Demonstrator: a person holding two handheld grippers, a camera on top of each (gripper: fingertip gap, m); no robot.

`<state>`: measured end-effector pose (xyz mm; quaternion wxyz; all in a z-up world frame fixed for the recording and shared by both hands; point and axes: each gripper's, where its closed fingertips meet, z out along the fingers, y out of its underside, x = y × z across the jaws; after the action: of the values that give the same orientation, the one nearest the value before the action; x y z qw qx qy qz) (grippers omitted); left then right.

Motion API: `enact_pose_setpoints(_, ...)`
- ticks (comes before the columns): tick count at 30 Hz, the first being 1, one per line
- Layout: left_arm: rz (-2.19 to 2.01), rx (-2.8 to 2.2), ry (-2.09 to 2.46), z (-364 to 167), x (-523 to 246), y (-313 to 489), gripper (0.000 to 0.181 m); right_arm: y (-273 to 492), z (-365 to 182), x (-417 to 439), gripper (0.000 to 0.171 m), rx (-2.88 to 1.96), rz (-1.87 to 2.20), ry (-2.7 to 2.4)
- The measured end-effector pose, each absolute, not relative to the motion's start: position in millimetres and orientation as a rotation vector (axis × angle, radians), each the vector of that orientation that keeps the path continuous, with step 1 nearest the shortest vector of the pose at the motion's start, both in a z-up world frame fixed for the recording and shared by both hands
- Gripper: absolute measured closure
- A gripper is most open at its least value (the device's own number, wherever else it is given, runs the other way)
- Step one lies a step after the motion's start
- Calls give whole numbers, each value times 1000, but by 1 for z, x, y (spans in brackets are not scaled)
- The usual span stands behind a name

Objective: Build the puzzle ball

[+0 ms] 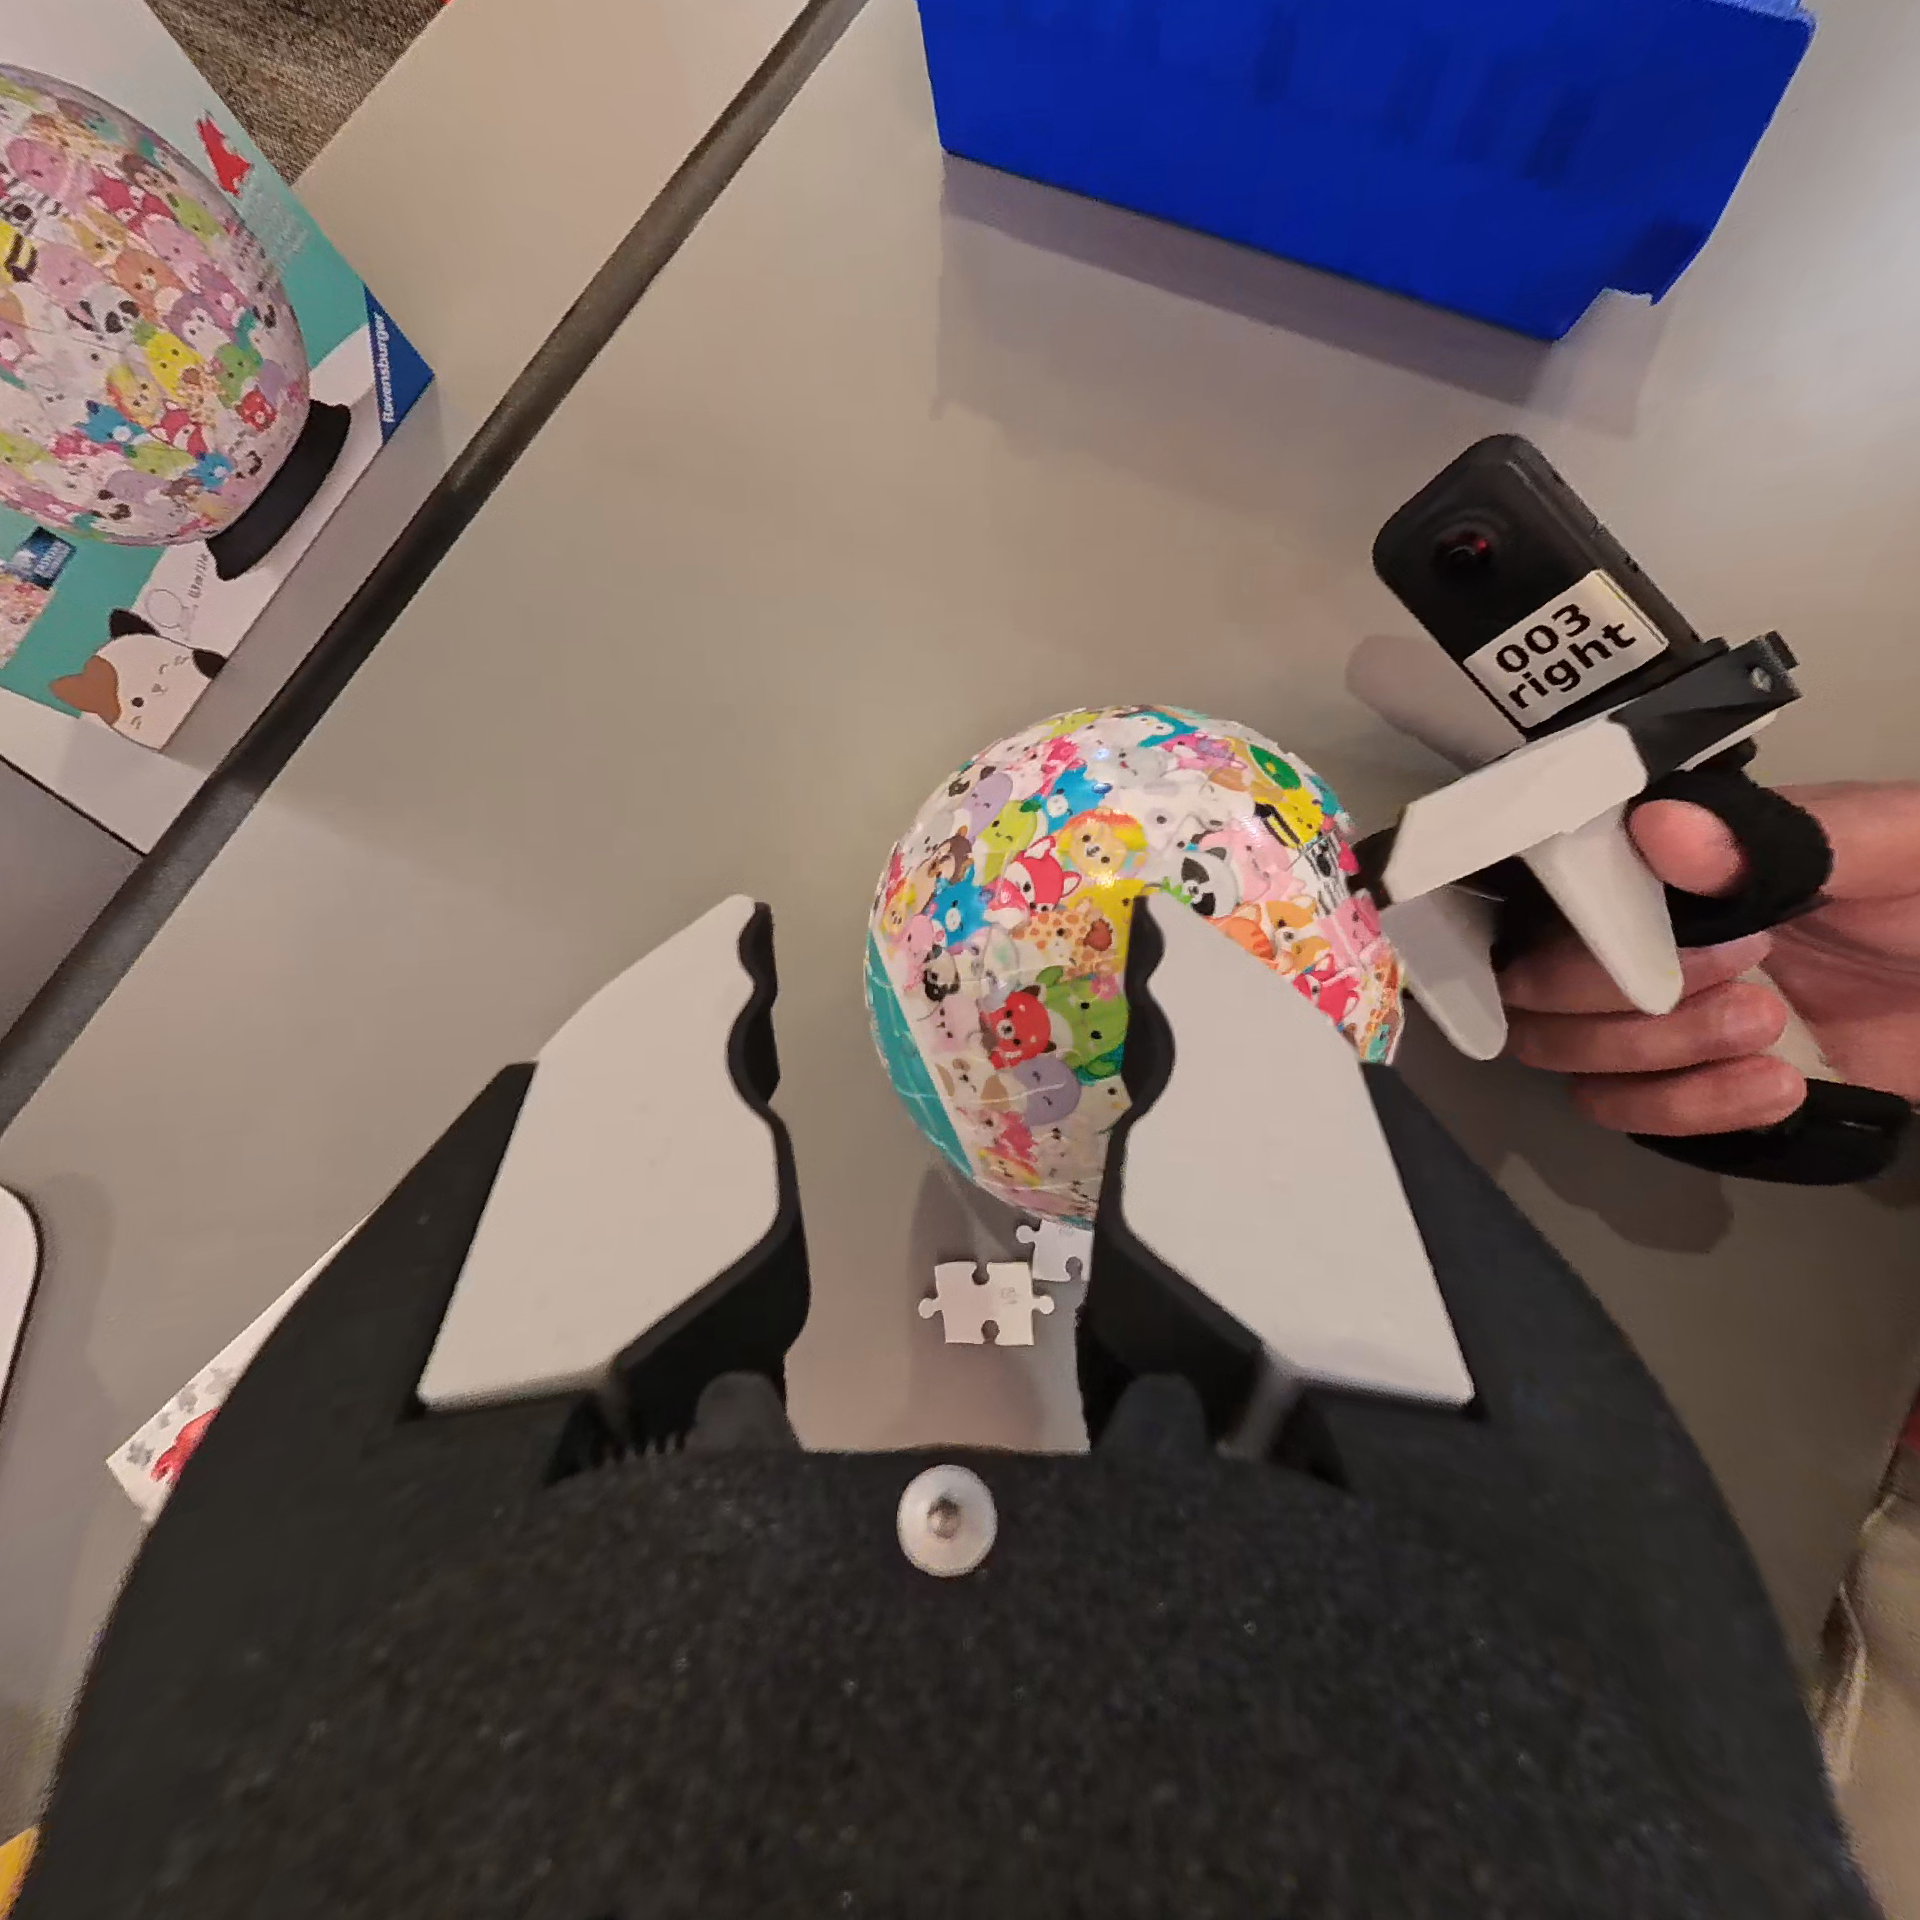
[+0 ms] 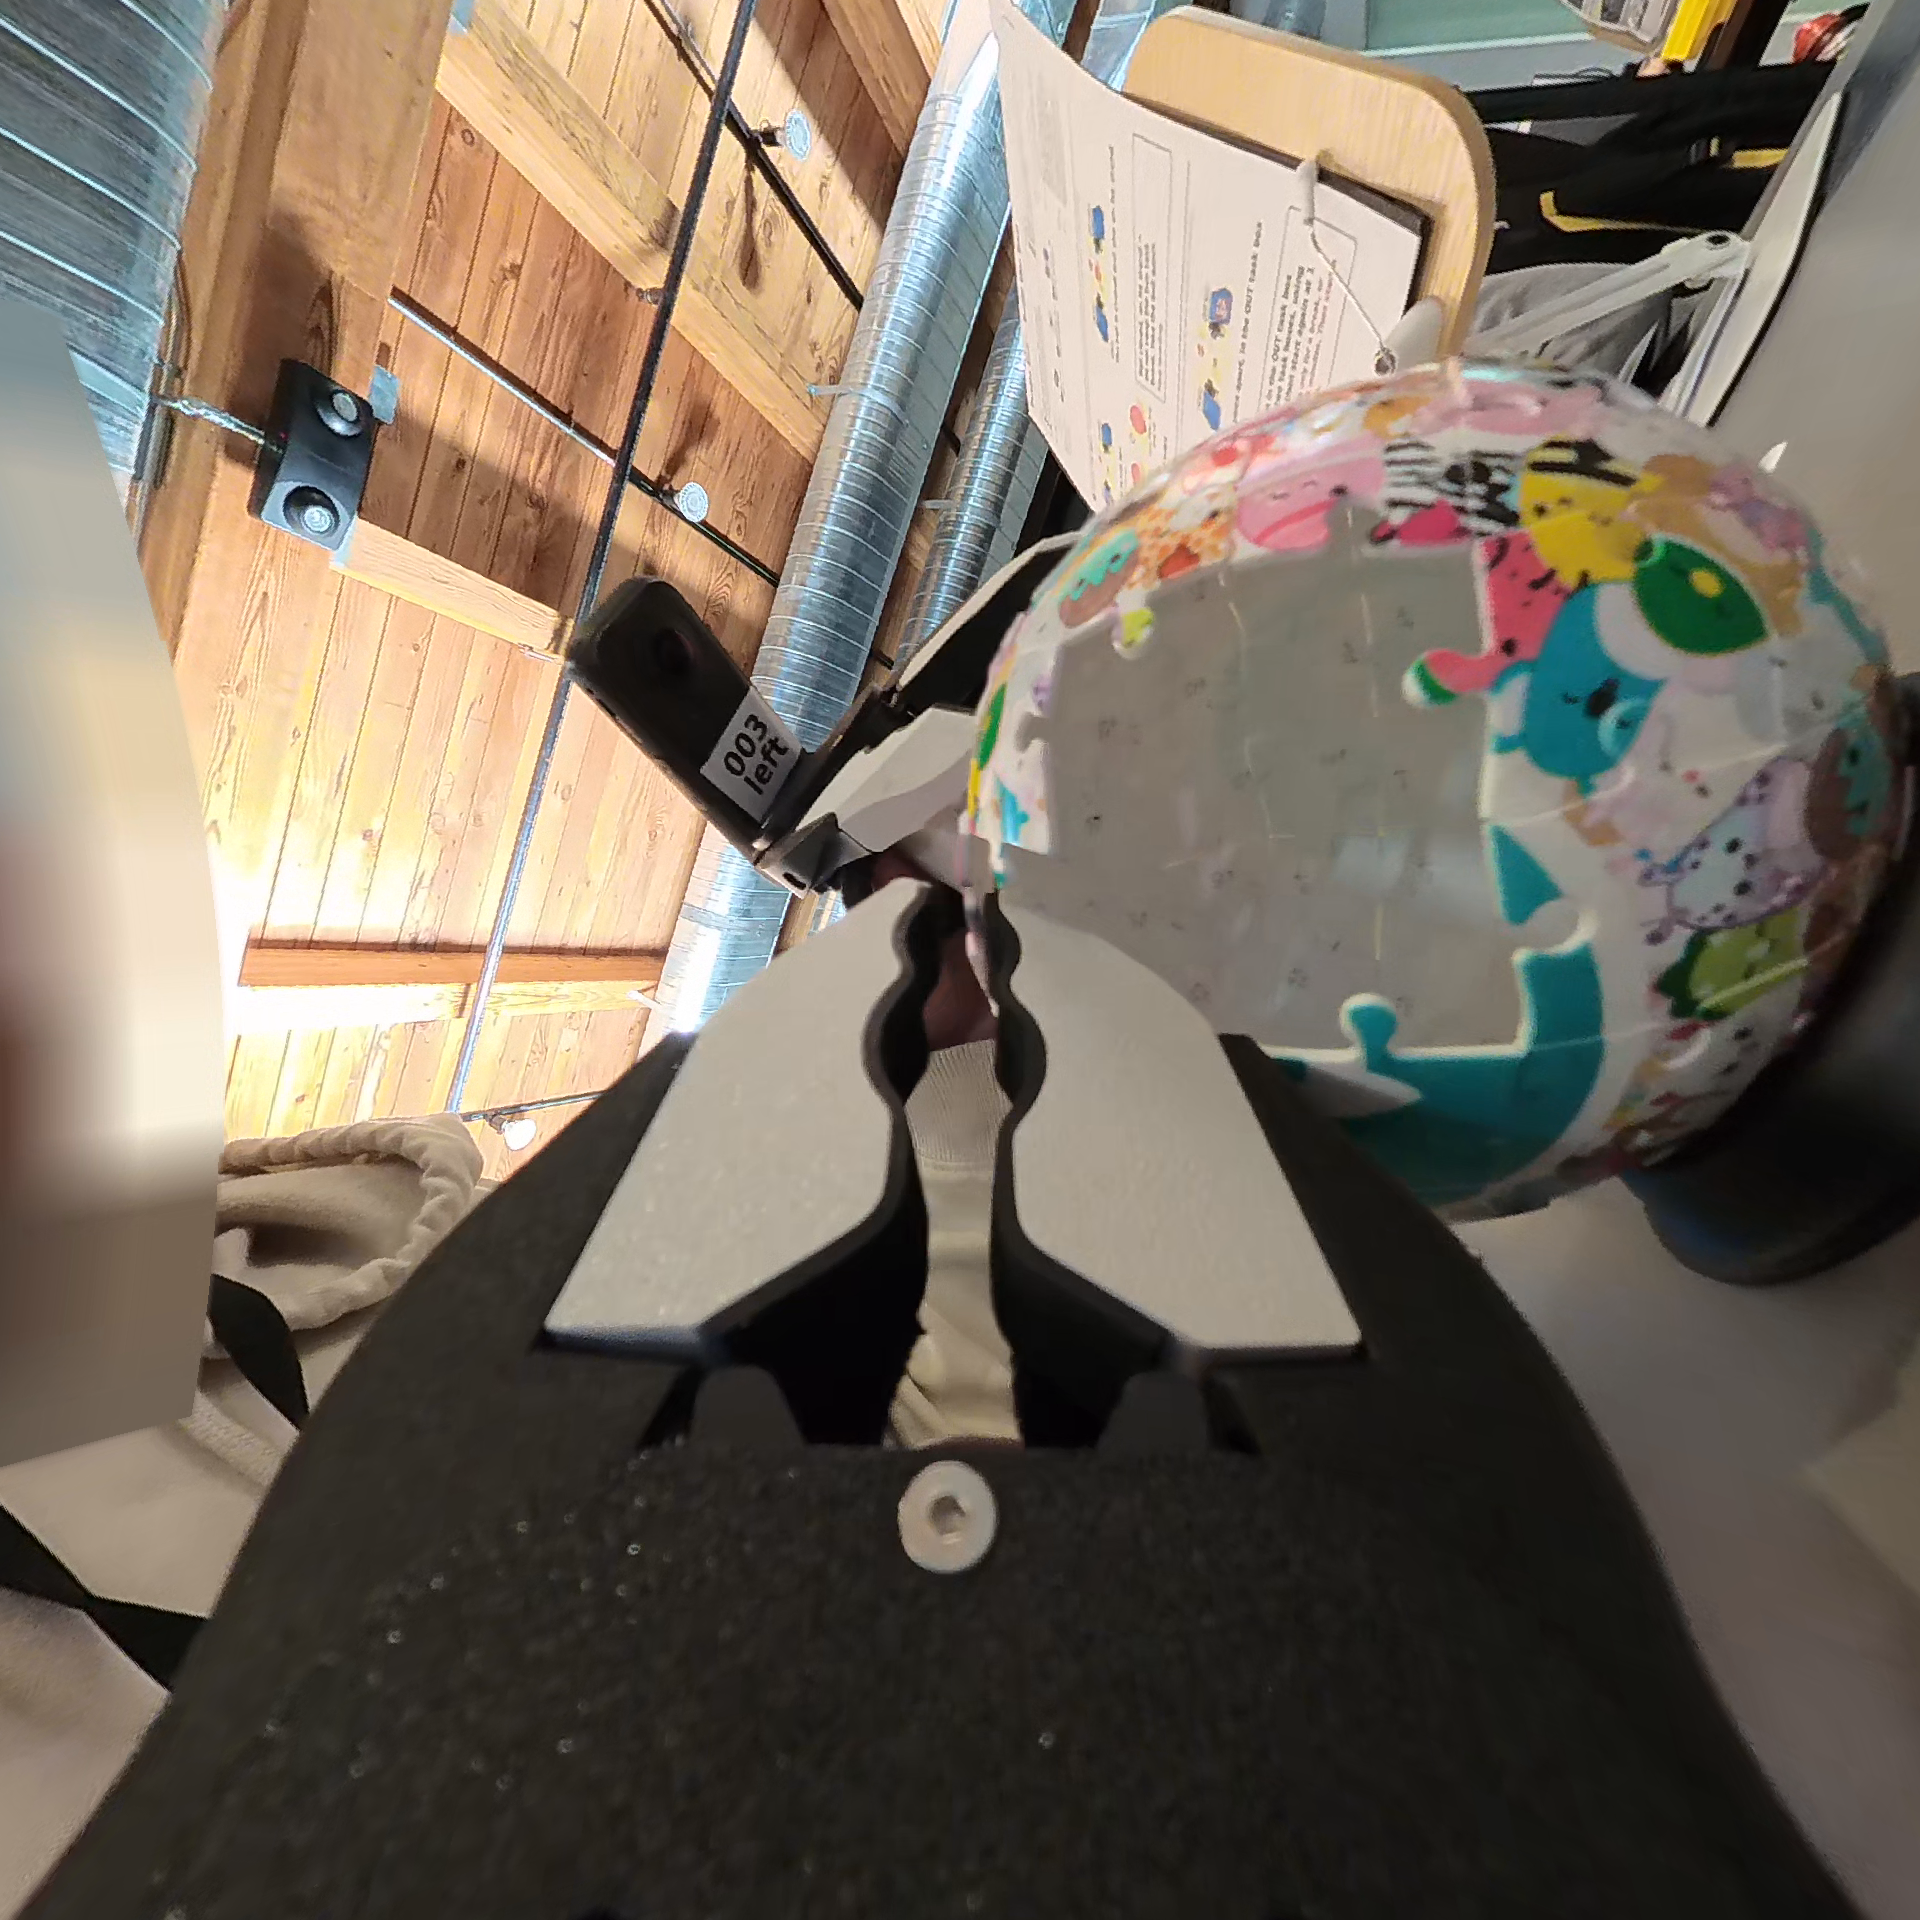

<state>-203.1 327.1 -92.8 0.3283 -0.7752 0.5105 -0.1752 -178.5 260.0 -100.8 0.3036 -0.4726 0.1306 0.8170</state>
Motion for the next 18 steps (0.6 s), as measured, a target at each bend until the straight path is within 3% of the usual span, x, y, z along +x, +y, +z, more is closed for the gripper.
enact_pose_setpoints(18,-495,-1987,1306,-89,-207,321,117,250,-116,-170,129,-1605,1778,182)
